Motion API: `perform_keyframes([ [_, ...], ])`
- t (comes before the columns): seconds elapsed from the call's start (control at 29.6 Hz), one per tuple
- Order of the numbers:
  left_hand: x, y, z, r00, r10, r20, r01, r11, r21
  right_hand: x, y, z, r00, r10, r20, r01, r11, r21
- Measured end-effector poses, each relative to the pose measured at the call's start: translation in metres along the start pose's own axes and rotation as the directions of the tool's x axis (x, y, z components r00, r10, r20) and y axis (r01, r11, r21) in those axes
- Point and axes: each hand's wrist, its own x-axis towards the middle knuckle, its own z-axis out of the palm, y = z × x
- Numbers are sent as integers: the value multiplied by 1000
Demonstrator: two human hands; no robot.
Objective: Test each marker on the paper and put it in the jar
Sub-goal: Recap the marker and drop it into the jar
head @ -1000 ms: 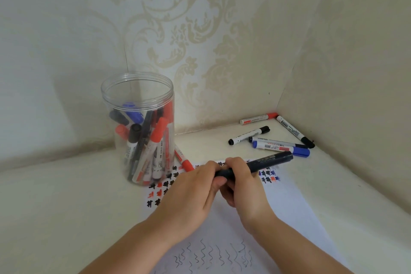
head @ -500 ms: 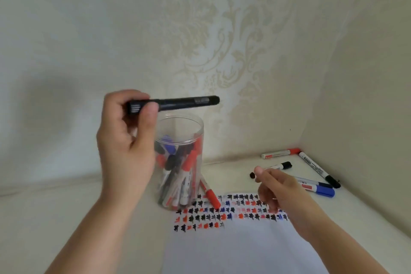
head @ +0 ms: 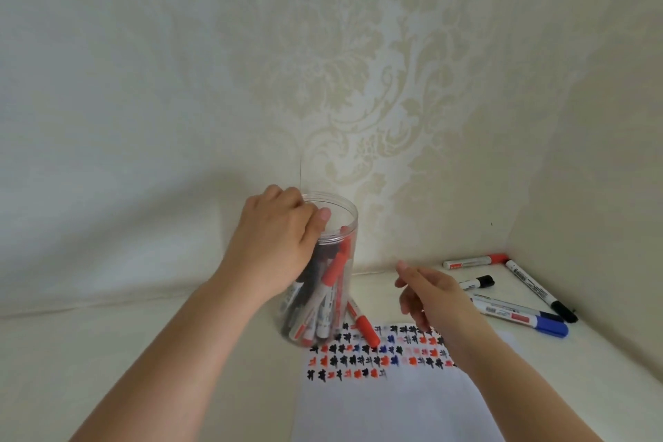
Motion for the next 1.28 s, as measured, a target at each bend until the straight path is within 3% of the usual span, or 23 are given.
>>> perform_keyframes([
  [0.07,-3,-3,3,1000,-24,16,24,999,-42,0,-3,3,1000,-19,-6,19,1000,-5],
  [0.13,-7,-3,1,995,-7,-100,0,997,-74,0,-5,5,999,-35,-6,35,999,-19],
  [0.24,-14,9,-3,934,88,-346,-141,982,-129,1,-4,6,998,-56,-1,56,998,-22],
  [0.3,-19,25,-1,905,174,-389,-279,931,-234,0,0,3,997,-74,0,74,997,-34],
  [0.37,-23,40,9,924,240,-297,-345,860,-376,-1,7,-3,996,-83,-11,82,994,-77],
  [0.51,-26,66,54,951,297,90,-217,844,-490,-1,32,-34,986,-132,-100,93,939,-330],
  [0.64,-24,82,108,907,295,300,-108,853,-511,2,62,-80,952,-210,-222,19,766,-642],
  [0.81,-11,100,147,904,257,342,-40,846,-531,16,82,-124,942,-281,-184,-45,436,-899],
  [0.94,-3,113,163,911,245,333,-21,832,-555,25,85,-134,956,-284,-72,-25,168,-986],
  [1.15,-3,125,176,896,282,343,-49,831,-555,31,84,-140,957,-281,75,53,-88,-995],
  [1.21,-4,125,176,893,297,339,-61,825,-561,28,74,-141,961,-273,45,50,11,-999],
  [1.28,-5,125,170,892,309,329,-69,814,-577,19,58,-138,956,-273,-109,-1,365,-931],
])
